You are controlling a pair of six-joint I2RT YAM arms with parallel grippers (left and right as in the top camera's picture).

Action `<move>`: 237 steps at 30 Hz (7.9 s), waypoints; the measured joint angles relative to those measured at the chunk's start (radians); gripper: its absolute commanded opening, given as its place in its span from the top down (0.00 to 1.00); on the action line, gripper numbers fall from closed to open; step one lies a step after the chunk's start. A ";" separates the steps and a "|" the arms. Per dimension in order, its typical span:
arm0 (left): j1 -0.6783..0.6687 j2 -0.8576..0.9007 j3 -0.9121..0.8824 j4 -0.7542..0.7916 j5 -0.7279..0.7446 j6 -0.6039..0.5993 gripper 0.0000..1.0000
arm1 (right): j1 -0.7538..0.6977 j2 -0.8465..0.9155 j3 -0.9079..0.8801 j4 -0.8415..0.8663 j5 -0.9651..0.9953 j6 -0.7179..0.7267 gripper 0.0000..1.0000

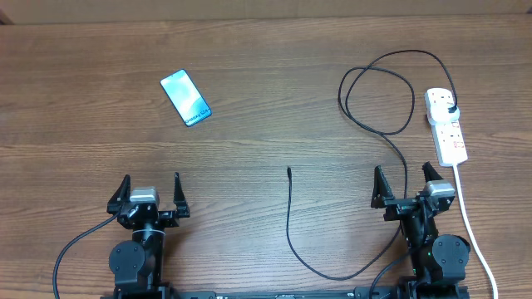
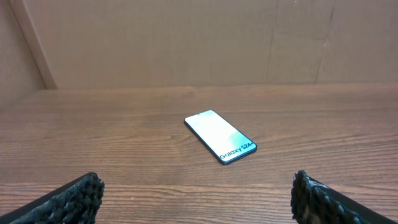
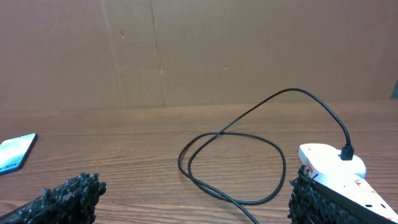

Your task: Plug charger to phone and switch on socket

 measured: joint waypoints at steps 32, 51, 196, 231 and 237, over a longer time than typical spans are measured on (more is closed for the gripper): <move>0.000 0.000 0.000 0.000 0.000 0.000 0.00 | 0.000 0.000 0.000 0.000 0.000 0.000 0.00; 0.000 0.000 0.000 0.000 0.000 0.000 0.00 | 0.000 0.000 0.000 0.000 0.000 0.001 0.00; -0.004 0.976 0.739 -0.182 0.063 -0.142 0.00 | 0.000 0.000 0.000 -0.001 0.000 0.000 0.00; -0.258 1.635 1.429 -0.631 -0.245 -0.512 0.00 | 0.000 0.000 0.000 -0.001 -0.001 0.000 0.00; -0.258 1.721 1.473 -0.658 -0.246 -0.617 0.00 | 0.000 0.000 0.000 -0.001 0.000 0.000 0.00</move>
